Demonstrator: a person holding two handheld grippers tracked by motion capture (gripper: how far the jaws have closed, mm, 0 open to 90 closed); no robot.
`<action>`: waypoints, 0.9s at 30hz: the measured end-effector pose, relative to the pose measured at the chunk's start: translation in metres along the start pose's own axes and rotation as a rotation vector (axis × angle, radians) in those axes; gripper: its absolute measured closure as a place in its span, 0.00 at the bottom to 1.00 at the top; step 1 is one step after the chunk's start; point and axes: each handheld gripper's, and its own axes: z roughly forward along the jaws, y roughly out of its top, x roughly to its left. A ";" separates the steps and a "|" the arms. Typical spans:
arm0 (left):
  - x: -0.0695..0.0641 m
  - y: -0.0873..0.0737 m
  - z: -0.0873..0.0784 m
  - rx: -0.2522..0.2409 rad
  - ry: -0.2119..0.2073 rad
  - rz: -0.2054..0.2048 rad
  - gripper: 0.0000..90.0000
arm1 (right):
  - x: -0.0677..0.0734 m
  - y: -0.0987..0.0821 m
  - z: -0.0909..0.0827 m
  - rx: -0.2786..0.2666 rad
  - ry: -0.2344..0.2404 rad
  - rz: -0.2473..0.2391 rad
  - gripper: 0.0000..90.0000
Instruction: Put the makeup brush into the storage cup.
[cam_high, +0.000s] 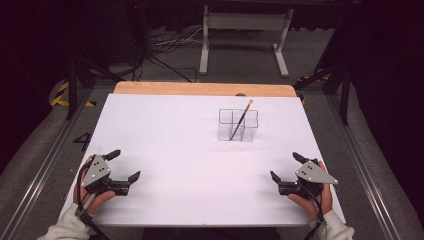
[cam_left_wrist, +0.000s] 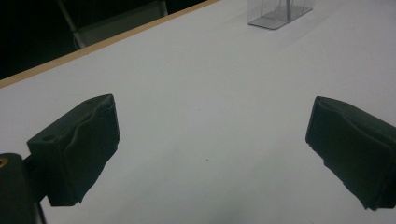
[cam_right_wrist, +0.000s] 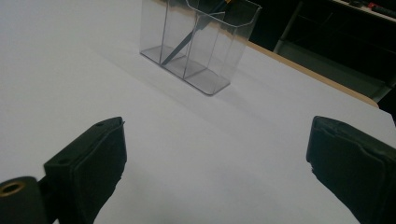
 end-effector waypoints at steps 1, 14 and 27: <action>0.000 0.000 -0.001 -0.006 0.000 -0.006 0.04 | 0.000 0.000 0.000 0.000 0.000 0.000 0.06; 0.001 -0.003 -0.009 -0.026 0.009 -0.043 0.04 | 0.000 0.001 -0.003 -0.016 0.001 -0.013 0.06; -0.001 -0.002 -0.011 -0.042 0.002 -0.038 0.05 | 0.001 0.002 -0.006 -0.018 -0.013 -0.019 0.07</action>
